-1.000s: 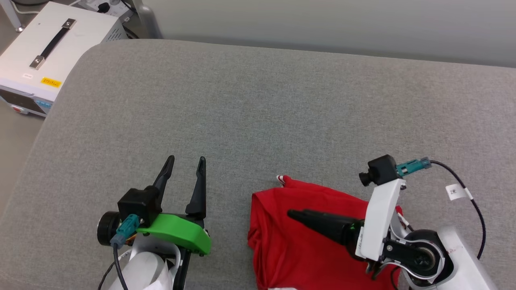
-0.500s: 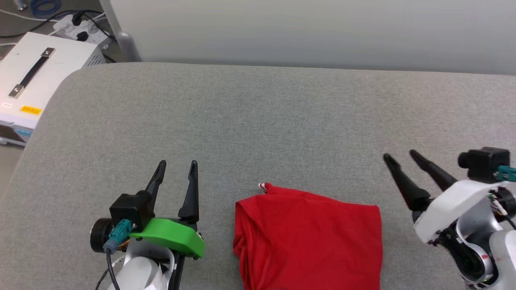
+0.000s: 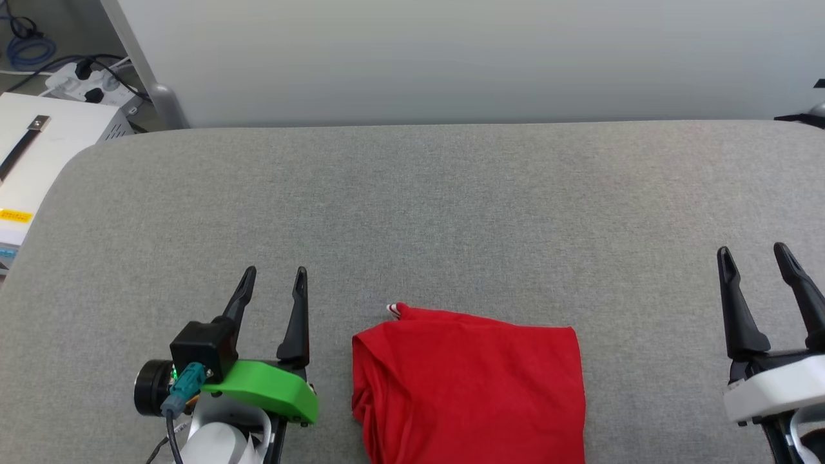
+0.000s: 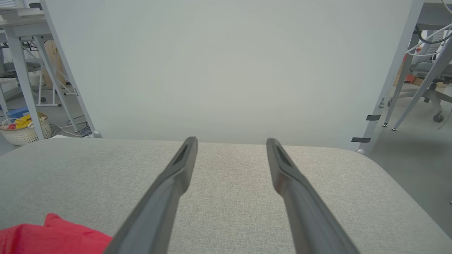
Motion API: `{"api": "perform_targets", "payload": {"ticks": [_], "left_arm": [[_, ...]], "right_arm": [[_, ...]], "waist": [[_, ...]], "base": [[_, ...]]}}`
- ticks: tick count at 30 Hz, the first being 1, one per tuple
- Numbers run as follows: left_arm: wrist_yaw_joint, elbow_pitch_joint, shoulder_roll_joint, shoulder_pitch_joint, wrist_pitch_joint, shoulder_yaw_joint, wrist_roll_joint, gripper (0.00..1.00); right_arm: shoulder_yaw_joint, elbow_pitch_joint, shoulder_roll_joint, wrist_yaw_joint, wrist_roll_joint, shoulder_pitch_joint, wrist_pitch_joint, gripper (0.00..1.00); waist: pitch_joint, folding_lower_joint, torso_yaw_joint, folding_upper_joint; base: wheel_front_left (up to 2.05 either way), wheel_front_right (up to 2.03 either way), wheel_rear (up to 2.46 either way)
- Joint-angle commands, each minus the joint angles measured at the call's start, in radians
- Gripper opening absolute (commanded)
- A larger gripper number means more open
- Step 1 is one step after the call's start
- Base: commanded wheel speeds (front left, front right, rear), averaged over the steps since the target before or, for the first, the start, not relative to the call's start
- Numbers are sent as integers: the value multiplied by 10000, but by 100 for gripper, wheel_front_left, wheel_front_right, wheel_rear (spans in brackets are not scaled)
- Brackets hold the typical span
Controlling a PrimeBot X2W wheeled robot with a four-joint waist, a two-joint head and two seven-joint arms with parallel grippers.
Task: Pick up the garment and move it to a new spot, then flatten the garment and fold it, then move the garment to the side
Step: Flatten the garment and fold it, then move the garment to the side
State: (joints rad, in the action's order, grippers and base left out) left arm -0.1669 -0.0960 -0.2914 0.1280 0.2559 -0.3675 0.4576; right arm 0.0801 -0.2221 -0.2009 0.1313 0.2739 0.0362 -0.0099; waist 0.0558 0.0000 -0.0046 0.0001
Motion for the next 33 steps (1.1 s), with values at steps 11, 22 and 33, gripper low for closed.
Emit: {"api": "perform_targets", "payload": {"ticks": [11, 22, 33], "left_arm": [[-57, -157, -105, -877, 58, 298, -60, 100], [-11, -158, -37, -884, 59, 390, -144, 100], [67, 298, 149, -381, 59, 697, -449, 100]], "right_arm": [[-234, -535, 387, -6, -436, 1419, -58, 100], [-233, -724, 434, -6, -344, 1514, 192, 100], [713, 971, 26, -6, 3098, 1474, 2575, 100]], "waist": [[-552, 0, -196, -1], [-365, 0, -53, -1], [453, 0, 383, -1]], "base": [[0, 0, 0], [0, 0, 0], [0, 0, 0]]}}
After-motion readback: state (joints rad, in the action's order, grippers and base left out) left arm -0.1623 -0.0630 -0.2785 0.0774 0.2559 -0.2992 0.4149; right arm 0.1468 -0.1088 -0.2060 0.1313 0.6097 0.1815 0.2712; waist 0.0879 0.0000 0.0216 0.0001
